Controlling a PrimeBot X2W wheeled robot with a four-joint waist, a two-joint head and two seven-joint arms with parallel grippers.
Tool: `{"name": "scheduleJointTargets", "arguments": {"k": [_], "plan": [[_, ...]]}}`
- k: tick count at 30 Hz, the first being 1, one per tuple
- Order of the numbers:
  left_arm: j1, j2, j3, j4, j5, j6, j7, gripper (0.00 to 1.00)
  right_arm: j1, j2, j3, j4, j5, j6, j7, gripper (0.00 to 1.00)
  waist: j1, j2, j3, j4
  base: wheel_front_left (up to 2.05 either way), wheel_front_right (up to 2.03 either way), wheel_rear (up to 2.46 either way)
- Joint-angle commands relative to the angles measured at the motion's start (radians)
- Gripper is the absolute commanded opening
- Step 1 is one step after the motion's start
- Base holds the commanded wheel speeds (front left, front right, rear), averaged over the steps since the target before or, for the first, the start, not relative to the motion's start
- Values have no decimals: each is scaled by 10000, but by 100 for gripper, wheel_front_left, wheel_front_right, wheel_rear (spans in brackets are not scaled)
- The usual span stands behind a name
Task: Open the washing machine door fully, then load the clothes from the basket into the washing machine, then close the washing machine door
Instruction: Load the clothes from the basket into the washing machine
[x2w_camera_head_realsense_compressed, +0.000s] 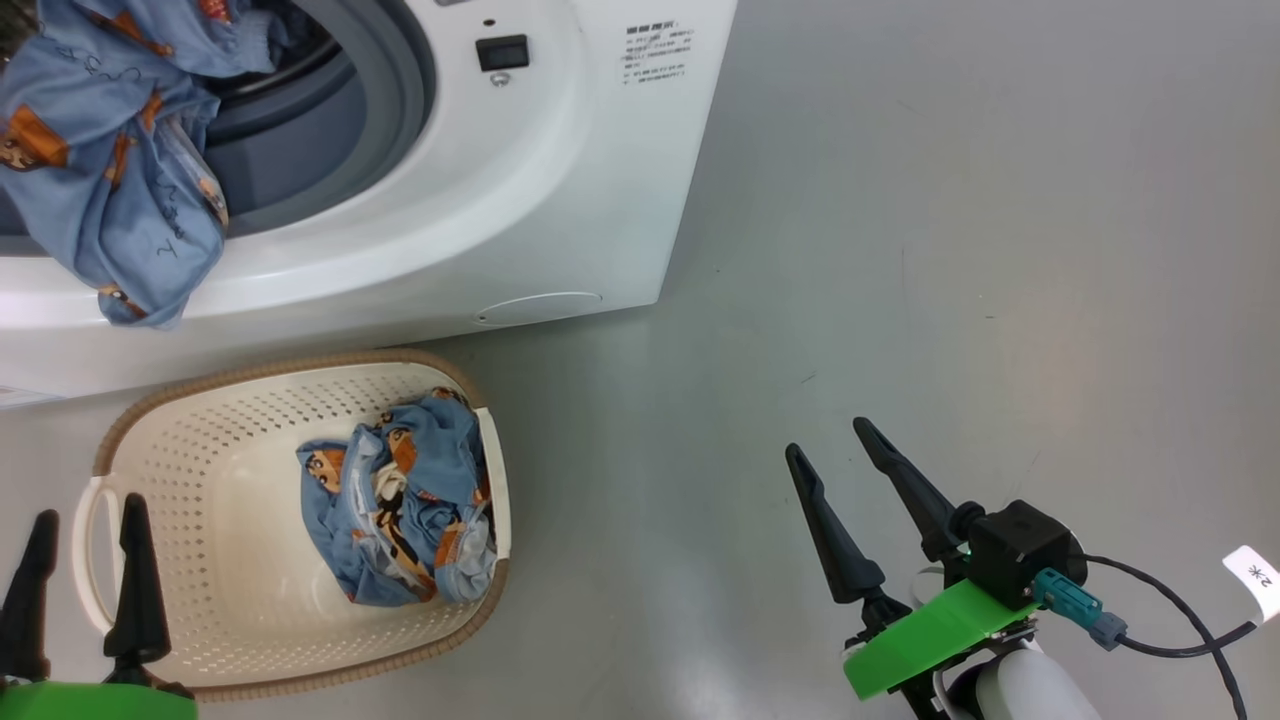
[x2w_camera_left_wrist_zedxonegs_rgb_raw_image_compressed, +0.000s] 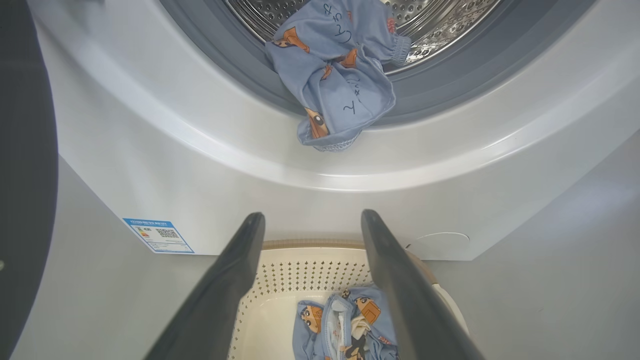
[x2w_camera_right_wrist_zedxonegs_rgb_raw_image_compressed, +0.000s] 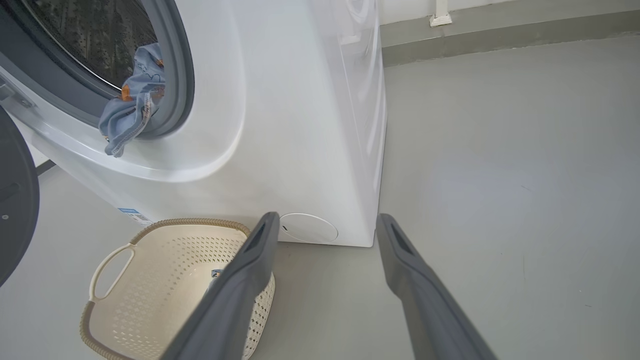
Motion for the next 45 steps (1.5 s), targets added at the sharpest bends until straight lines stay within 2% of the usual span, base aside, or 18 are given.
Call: {"name": "scheduleJointTargets", "arguments": {"k": [1, 31, 45], "plan": [[184, 95, 395, -168, 54, -27, -53, 100, 181, 45, 235, -148, -106, 62, -49, 100, 0, 0, -16, 5, 0, 0, 0], [490, -77, 207, 31, 32, -27, -53, 100, 149, 45, 231, -83, -52, 62, -49, 100, 0, 0, -48, 15, 0, 0, 0], [-1612, 867, -41, 345, -256, -27, -53, 100, 112, 45, 317, -106, 92, 62, -49, 100, 0, 0, -8, -224, 0, 0, 0]]}}
